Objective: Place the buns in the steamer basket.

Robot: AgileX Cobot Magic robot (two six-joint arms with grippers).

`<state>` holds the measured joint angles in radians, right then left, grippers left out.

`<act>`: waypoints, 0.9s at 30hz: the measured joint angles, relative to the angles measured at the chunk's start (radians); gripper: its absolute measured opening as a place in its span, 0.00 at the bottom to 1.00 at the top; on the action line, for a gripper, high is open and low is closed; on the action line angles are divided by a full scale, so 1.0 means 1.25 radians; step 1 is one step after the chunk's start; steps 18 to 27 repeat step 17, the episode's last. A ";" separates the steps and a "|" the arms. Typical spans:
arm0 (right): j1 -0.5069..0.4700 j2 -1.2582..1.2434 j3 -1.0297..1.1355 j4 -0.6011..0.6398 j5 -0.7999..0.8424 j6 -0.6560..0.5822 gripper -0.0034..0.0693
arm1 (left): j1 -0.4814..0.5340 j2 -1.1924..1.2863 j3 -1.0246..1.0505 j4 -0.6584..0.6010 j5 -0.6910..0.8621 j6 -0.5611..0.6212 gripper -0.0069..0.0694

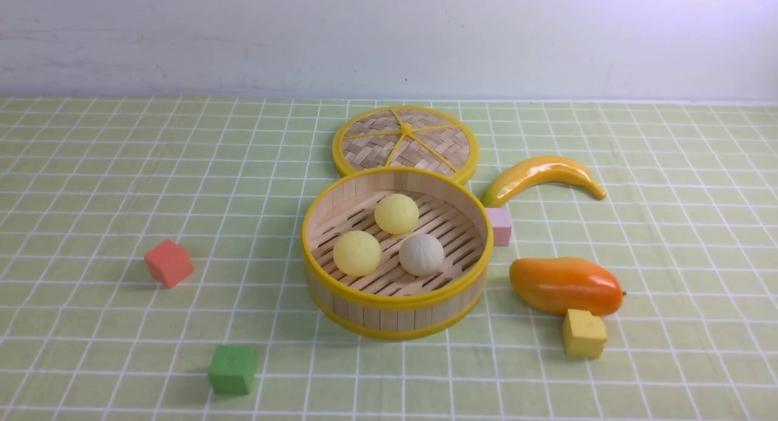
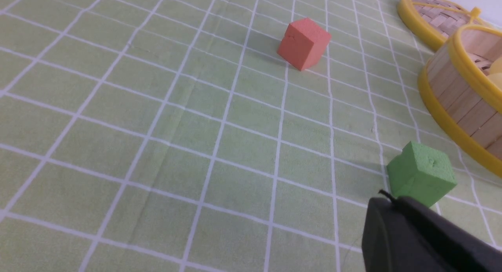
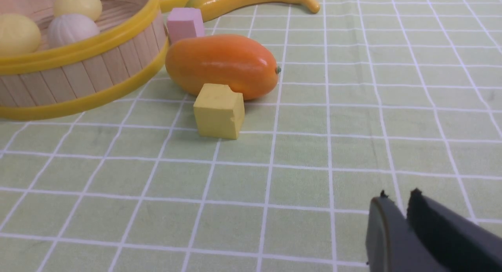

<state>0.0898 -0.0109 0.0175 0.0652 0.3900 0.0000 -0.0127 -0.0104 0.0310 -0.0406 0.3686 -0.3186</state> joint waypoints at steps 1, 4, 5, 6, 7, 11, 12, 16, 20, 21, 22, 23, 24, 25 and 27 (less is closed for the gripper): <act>0.000 0.000 0.000 0.000 0.000 0.000 0.16 | 0.000 0.000 0.000 0.000 0.000 0.000 0.08; 0.000 0.000 0.000 0.000 0.000 0.000 0.16 | 0.000 0.000 0.000 0.000 0.000 0.000 0.08; 0.000 0.000 0.000 0.000 0.000 0.000 0.16 | 0.000 0.000 0.000 0.000 0.000 0.000 0.08; 0.000 0.000 0.000 0.000 0.000 0.000 0.16 | 0.000 0.000 0.000 0.000 0.000 0.000 0.08; 0.000 0.000 0.000 0.000 0.000 0.000 0.16 | 0.000 0.000 0.000 0.000 0.000 0.000 0.08; 0.000 0.000 0.000 0.000 0.000 0.000 0.17 | 0.000 0.000 0.000 0.000 0.000 0.000 0.09; 0.000 0.000 0.000 0.000 0.000 0.000 0.18 | 0.000 0.000 0.000 0.000 0.000 0.000 0.09; 0.000 0.000 0.000 0.000 0.000 0.000 0.18 | 0.000 0.000 0.000 0.000 0.000 0.000 0.09; 0.000 0.000 0.000 0.000 0.000 0.000 0.18 | 0.000 0.000 0.000 0.000 0.000 0.000 0.09; 0.000 0.000 0.000 0.000 0.000 0.000 0.18 | 0.000 0.000 0.000 0.000 0.000 0.000 0.09; 0.000 0.000 0.000 0.000 0.000 0.000 0.18 | 0.000 0.000 0.000 0.000 0.000 0.000 0.09; 0.000 0.000 0.000 0.000 0.000 0.000 0.18 | 0.000 0.000 0.000 0.000 0.000 0.000 0.09; 0.000 0.000 0.000 0.000 0.000 0.000 0.18 | 0.000 0.000 0.000 0.000 0.000 0.000 0.09; 0.000 0.000 0.000 0.000 0.000 0.000 0.18 | 0.000 0.000 0.000 0.000 0.000 0.000 0.09; 0.000 0.000 0.000 0.000 0.000 0.000 0.18 | 0.000 0.000 0.000 0.000 0.000 0.000 0.09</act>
